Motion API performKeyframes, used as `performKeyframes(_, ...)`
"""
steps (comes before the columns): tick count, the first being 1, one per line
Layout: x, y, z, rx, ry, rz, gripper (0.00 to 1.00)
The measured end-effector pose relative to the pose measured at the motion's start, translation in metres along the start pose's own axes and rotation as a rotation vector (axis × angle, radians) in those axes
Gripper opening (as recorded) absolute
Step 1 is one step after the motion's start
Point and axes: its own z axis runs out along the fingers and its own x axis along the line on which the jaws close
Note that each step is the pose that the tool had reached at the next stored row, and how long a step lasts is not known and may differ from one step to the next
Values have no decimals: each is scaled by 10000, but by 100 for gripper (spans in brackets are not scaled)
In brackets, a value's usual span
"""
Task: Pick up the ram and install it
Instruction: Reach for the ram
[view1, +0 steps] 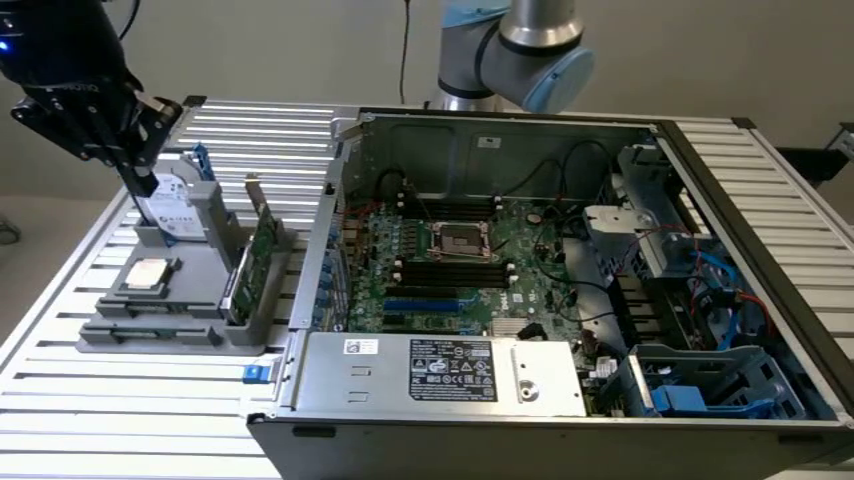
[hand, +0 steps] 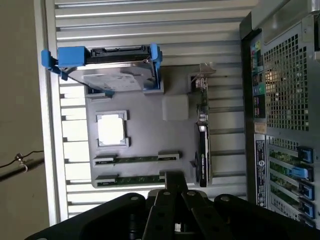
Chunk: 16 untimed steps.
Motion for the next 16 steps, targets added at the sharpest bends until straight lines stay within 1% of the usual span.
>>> performKeyframes(5,128,-105,24,1,0,1,11)
performKeyframes(8,197,-142,48,0,1,0,11)
performKeyframes(11,259,-160,67,3,4,-5,11)
performKeyframes(14,306,-167,79,24,4,-30,11)
performKeyframes(16,319,-169,81,68,2,-65,11)
